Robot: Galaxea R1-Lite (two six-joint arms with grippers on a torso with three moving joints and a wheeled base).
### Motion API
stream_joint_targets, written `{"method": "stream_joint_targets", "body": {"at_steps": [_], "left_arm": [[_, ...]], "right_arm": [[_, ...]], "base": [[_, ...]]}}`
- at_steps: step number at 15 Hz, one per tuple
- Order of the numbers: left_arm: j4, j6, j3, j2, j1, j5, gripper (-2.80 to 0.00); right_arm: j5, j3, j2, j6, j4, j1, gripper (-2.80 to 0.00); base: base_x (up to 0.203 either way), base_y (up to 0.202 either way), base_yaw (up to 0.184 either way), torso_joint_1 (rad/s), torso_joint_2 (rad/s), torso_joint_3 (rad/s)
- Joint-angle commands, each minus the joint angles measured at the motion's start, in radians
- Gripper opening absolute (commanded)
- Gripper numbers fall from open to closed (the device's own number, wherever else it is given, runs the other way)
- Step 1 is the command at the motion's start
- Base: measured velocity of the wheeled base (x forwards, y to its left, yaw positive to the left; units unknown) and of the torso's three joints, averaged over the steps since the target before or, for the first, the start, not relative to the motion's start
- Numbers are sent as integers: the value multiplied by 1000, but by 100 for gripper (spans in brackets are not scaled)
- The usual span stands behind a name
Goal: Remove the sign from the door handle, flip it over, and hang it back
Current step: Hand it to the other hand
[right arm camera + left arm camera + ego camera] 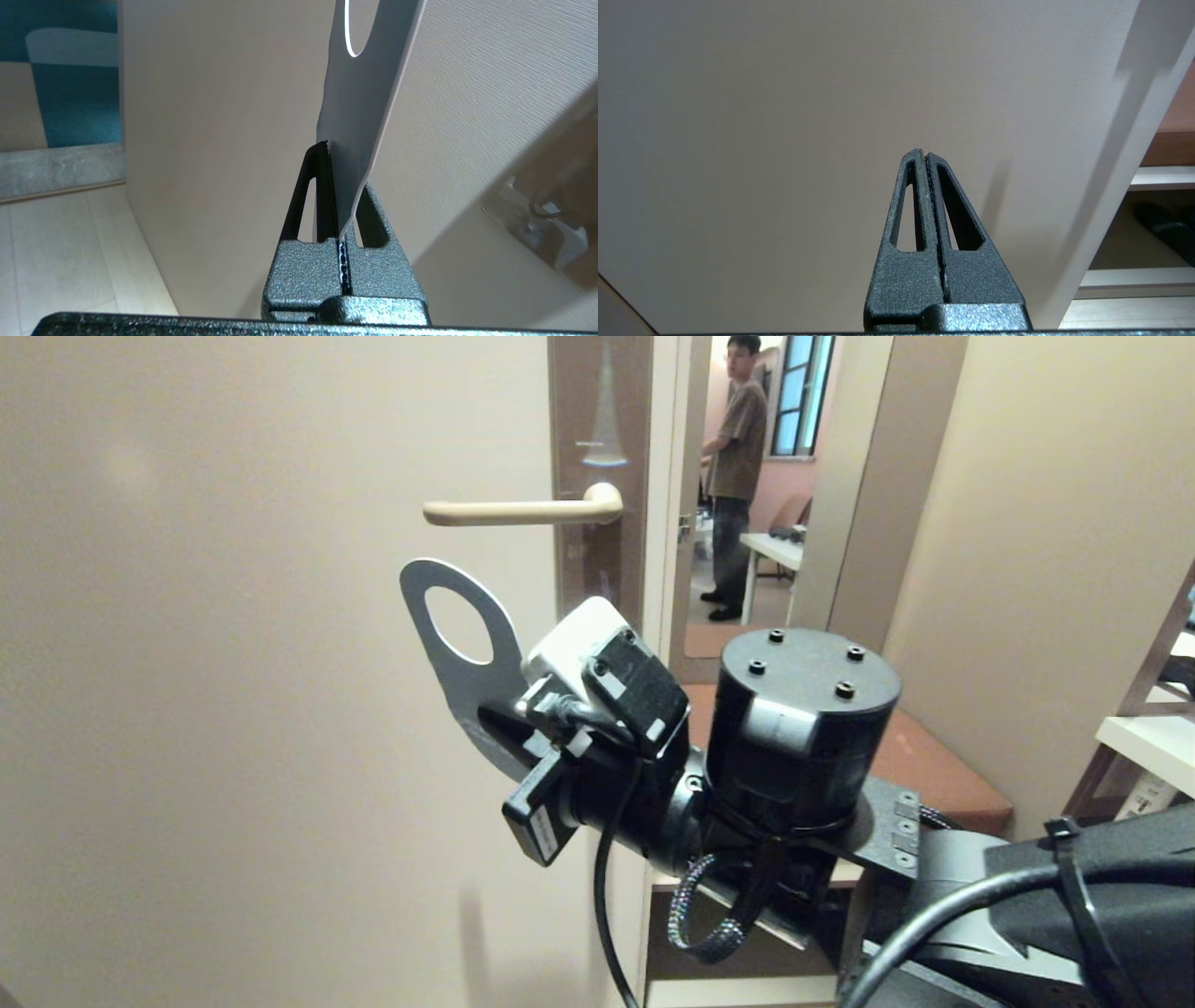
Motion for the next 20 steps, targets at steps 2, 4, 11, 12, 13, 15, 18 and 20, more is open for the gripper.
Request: {"method": "stream_joint_targets", "body": {"at_steps": [2,4,11,12,13,15,18,20], "left_arm": [[0,0,0,0,0,0,-280],[0,0,0,0,0,0,-280],[0,0,0,0,0,0,-280],[0,0,0,0,0,0,-280],[0,0,0,0,0,0,-280],[0,0,0,0,0,0,-280],[0,0,0,0,0,0,-280],[0,1,0,0,0,0,-280]], "right_arm": [[2,80,-91,-2,-4,0,-280],[4,144,-142,-1,-4,0,-280],[1,315,-303,2,-4,-3,-280],[0,332,-321,3,-4,-5,-280],[0,350,-340,4,-4,-7,-280],[-1,385,-374,6,-3,-11,-280],[-1,426,-419,8,-3,-41,-280],[0,451,-452,9,-3,-65,-280]], "base": [[0,0,0,0,0,0],[0,0,0,0,0,0],[0,0,0,0,0,0],[0,0,0,0,0,0],[0,0,0,0,0,0],[0,0,0,0,0,0],[0,0,0,0,0,0],[0,0,0,0,0,0]]}}
